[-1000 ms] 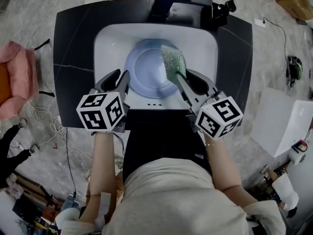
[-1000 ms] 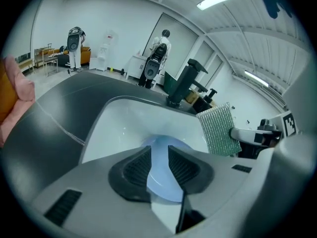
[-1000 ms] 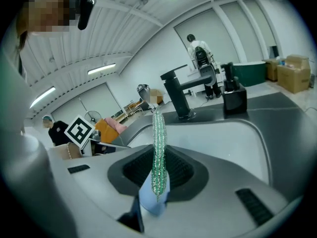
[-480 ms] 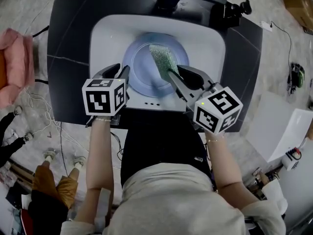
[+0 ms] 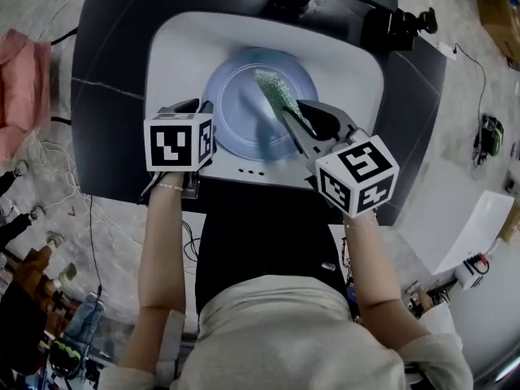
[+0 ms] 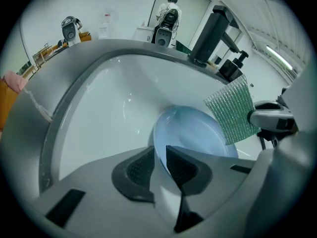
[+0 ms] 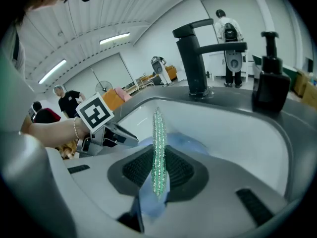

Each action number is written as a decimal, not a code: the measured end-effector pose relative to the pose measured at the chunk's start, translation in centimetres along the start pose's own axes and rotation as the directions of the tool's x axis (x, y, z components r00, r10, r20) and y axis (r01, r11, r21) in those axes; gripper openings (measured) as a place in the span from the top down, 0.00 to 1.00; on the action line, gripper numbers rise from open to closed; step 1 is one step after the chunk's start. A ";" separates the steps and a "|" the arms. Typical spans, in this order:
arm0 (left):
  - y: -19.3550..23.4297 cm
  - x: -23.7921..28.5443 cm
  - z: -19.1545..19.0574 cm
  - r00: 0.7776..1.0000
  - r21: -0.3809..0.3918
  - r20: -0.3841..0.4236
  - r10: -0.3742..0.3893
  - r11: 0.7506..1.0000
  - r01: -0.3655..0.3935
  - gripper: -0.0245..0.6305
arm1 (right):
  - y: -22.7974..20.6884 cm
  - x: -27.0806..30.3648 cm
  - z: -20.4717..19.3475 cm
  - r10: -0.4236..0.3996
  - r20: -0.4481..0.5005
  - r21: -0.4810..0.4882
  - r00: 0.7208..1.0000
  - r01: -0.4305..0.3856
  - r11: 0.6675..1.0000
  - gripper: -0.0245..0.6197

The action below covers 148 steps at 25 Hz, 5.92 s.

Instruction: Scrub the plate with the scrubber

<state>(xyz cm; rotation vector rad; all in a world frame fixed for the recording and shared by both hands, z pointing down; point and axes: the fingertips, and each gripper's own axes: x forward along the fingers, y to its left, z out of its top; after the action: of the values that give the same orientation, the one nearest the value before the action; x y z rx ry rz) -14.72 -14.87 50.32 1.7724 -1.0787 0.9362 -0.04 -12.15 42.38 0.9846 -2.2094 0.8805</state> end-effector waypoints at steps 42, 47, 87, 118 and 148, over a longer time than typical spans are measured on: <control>-0.8 2.6 0.0 0.992 0.082 -0.099 -0.082 0.993 0.090 0.85 | 3.6 6.5 -8.9 0.015 -0.485 -0.417 0.874 -0.247 0.875 0.84; -0.7 2.6 0.0 0.992 0.049 -0.095 -0.088 0.994 0.093 0.86 | 4.5 7.1 -9.2 0.023 -0.486 -0.425 0.873 -0.259 0.868 0.83; -0.9 3.1 1.0 0.994 0.091 -0.078 -0.073 0.993 0.080 0.92 | -5.1 9.2 -7.4 -0.213 -0.493 -0.499 0.844 -0.074 0.863 0.83; -2.7 3.9 1.2 0.984 0.076 -0.103 -0.145 0.985 0.153 0.90 | -2.4 3.8 -11.5 -0.182 -0.616 -0.449 0.767 -0.151 0.881 0.83; -2.6 4.3 0.8 0.987 0.141 -0.110 -0.116 0.981 0.131 0.90 | 3.0 9.1 -8.3 0.014 -0.548 -0.347 0.836 -0.243 0.906 0.82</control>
<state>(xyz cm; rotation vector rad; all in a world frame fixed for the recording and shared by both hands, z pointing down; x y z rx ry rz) -10.70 -16.16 53.11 1.8681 -0.8428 1.0400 -5.78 -8.28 53.00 0.3279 -1.8659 0.6142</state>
